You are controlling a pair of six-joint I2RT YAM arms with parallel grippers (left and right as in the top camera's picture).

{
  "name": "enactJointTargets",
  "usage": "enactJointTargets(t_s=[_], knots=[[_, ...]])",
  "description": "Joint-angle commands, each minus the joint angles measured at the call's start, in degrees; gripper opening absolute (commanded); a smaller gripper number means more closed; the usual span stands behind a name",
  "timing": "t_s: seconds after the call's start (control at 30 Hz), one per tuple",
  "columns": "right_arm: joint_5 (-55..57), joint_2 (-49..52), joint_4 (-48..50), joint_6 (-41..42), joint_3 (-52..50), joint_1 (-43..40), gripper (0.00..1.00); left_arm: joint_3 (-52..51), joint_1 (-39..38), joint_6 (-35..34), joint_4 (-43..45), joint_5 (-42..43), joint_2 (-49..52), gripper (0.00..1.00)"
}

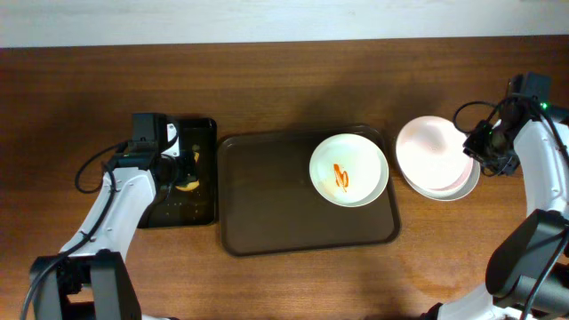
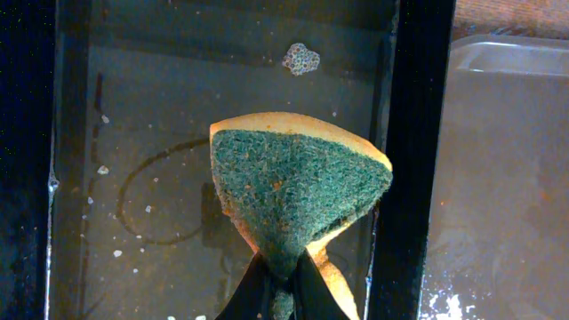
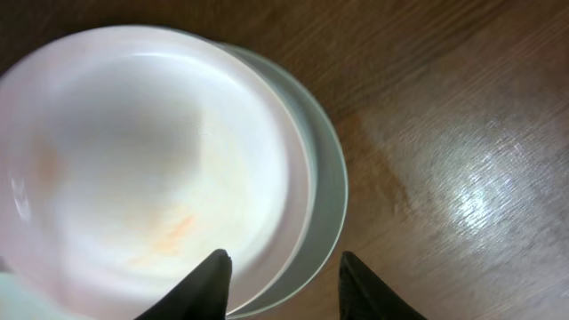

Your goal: Clean dirty plates on tray and stack at the side

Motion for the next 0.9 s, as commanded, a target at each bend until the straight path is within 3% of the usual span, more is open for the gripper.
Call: enactJointTargets(t_s=[0.0, 0.1, 0.33, 0.53, 0.7, 0.87], knots=[[-6.6, 0.2, -1.4, -0.6, -0.1, 0.8, 0.41, 0.1, 0.3, 0.9, 0.0, 1.0, 0.5, 0.0], [-18.8, 0.2, -2.8, -9.3, -0.2, 3.9, 0.41, 0.1, 0.3, 0.9, 0.0, 1.0, 0.5, 0.0], [-18.8, 0.3, -0.4, -8.5, -8.3, 17.4, 0.4, 0.1, 0.3, 0.9, -0.1, 1.0, 0.5, 0.0], [-18.9, 0.3, 11.0, -3.5, -18.7, 20.9, 0.22, 0.1, 0.3, 0.9, -0.2, 1.0, 0.5, 0.0], [-18.9, 0.3, 17.8, -1.0, -24.4, 22.6, 0.21, 0.1, 0.3, 0.9, -0.2, 1.9, 0.5, 0.0], [-18.9, 0.3, 18.2, -0.6, -24.7, 25.3, 0.07, 0.1, 0.3, 0.7, -0.3, 3.0, 0.5, 0.0]])
